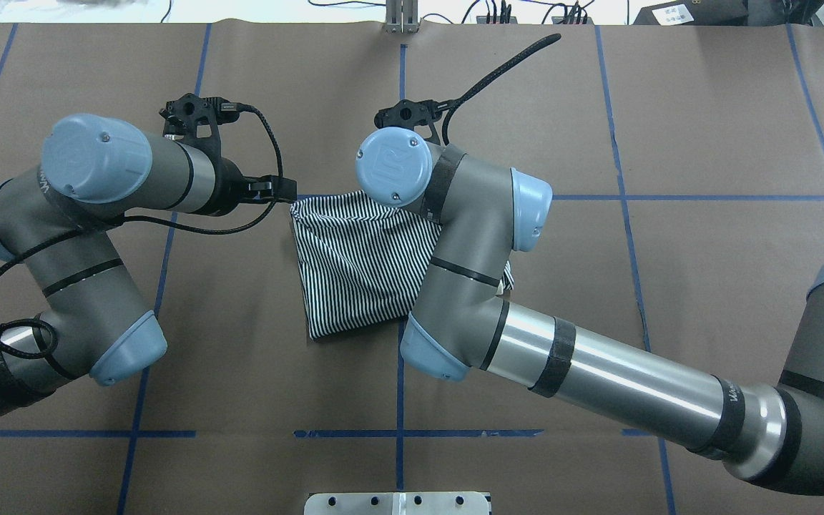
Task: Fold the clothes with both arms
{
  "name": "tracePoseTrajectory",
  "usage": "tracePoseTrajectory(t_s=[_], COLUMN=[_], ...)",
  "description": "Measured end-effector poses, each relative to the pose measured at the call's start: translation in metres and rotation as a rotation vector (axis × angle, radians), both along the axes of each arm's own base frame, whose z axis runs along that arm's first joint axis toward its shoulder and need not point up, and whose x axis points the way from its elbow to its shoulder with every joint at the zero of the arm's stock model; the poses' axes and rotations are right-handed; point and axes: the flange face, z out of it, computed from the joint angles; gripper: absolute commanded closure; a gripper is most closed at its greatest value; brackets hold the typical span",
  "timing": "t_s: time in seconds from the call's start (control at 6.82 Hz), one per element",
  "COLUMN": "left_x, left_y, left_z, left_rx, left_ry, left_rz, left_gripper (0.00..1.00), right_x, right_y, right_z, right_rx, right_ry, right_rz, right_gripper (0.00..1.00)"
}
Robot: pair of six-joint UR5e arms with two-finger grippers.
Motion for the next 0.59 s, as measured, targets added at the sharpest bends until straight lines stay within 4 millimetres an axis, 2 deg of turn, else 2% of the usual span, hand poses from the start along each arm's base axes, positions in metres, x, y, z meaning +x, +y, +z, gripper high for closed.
tracePoseTrajectory(t_s=[0.15,0.59], left_x=[0.0000,-0.0001], left_y=[0.0000,0.0001], left_z=[0.0000,0.0003], left_rx=[0.000,0.000], left_ry=[0.000,0.000], left_rz=[0.000,0.000], left_gripper=[0.00,0.00], right_x=[-0.0053,-0.0102], right_y=[0.0084,0.0167], right_z=[0.0080,0.0180], right_rx=[-0.004,0.020], right_ry=[0.010,0.043], right_rz=[-0.009,-0.058], right_gripper=[0.75,0.76])
